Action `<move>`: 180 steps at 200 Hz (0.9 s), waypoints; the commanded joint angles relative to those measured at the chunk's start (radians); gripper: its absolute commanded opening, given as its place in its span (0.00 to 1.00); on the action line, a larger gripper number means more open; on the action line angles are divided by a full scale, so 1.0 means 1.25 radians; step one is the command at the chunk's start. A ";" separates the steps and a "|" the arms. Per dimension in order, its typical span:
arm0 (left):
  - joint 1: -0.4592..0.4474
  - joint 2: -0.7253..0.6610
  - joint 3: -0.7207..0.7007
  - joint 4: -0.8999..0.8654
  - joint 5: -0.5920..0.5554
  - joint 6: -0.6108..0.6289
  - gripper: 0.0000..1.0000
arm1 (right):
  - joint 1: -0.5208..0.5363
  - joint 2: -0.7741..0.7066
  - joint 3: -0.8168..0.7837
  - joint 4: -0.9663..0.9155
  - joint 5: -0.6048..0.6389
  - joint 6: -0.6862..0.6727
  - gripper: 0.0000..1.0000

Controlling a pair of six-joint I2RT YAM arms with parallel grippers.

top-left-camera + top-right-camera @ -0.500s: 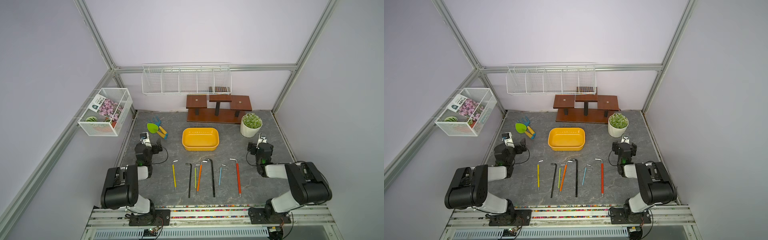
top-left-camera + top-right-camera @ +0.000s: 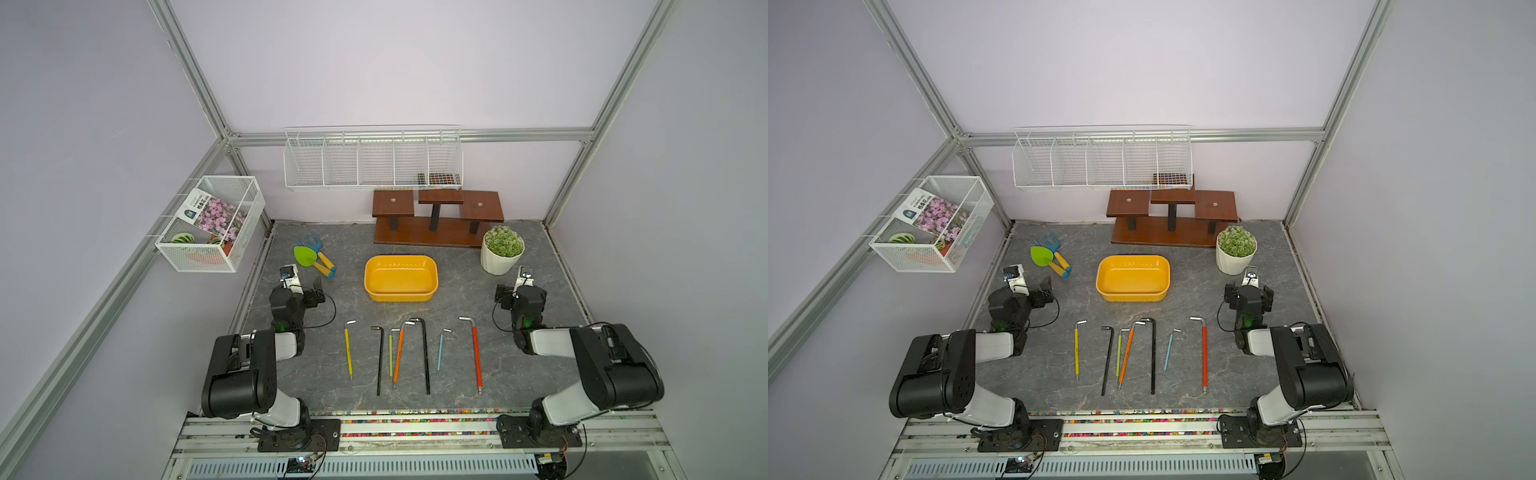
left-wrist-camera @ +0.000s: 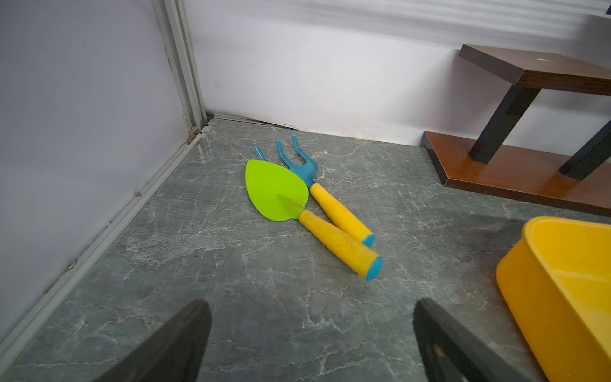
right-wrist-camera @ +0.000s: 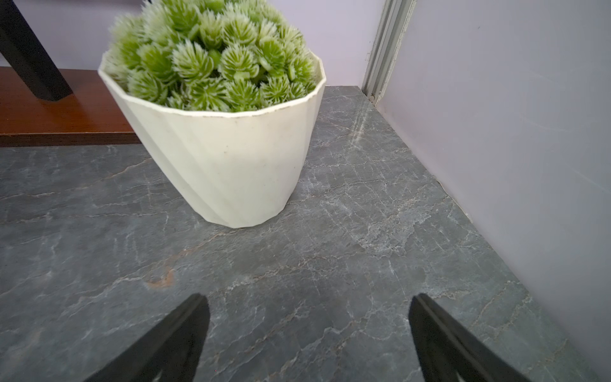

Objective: Put the hex key on the desktop into the storage box
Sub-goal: Pick up the Allen key from the center of the board.

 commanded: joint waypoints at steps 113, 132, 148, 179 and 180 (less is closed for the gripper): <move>-0.014 -0.107 0.162 -0.360 -0.157 -0.061 0.94 | 0.029 -0.136 0.142 -0.333 0.015 -0.034 0.99; -0.027 -0.109 0.196 -0.431 -0.229 -0.112 0.93 | 0.030 -0.165 0.247 -0.492 0.021 -0.005 0.99; -0.033 -0.122 0.185 -0.445 -0.282 -0.149 0.93 | 0.031 -0.180 0.259 -0.531 0.041 0.023 0.99; -0.033 -0.199 0.152 -0.487 -0.326 -0.194 0.96 | 0.034 -0.204 0.238 -0.595 0.028 0.069 0.99; -0.033 -0.201 0.151 -0.490 -0.327 -0.196 0.96 | 0.033 -0.204 0.238 -0.599 0.028 0.070 0.99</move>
